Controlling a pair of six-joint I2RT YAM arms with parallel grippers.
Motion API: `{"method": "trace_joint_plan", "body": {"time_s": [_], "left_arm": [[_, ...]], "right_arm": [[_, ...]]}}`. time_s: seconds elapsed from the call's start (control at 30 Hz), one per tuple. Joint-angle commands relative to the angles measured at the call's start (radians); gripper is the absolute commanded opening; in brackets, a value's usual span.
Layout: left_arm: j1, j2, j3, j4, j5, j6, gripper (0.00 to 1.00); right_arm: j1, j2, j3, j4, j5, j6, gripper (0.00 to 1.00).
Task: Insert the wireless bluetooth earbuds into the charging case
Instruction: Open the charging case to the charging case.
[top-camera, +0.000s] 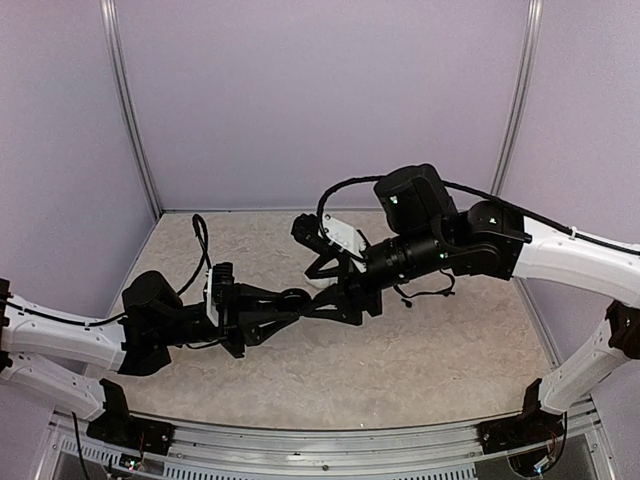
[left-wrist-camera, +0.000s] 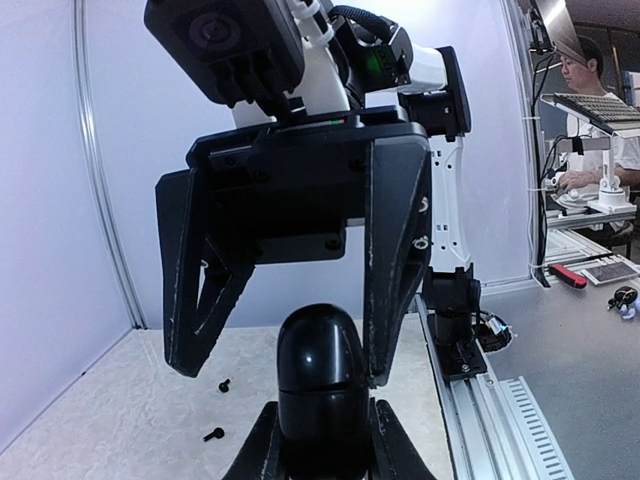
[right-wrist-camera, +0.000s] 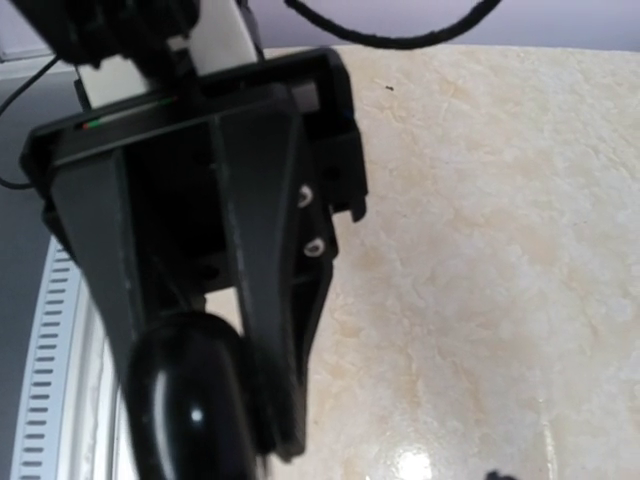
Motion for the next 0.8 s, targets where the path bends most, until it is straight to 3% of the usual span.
{"method": "trace_joint_plan", "body": {"time_s": [0.0, 0.57, 0.77], "left_arm": [[0.000, 0.014, 0.007, -0.008, 0.038, 0.019, 0.06], [0.001, 0.033, 0.017, 0.003, 0.044, 0.025, 0.06], [0.014, 0.038, 0.013, 0.015, 0.039, 0.001, 0.05]], "right_arm": [[-0.002, -0.055, 0.038, 0.046, 0.053, 0.007, 0.69], [-0.013, -0.073, 0.037, 0.044, 0.130, 0.002, 0.66], [-0.020, -0.125, -0.006, 0.083, 0.016, -0.035, 0.69]]}}
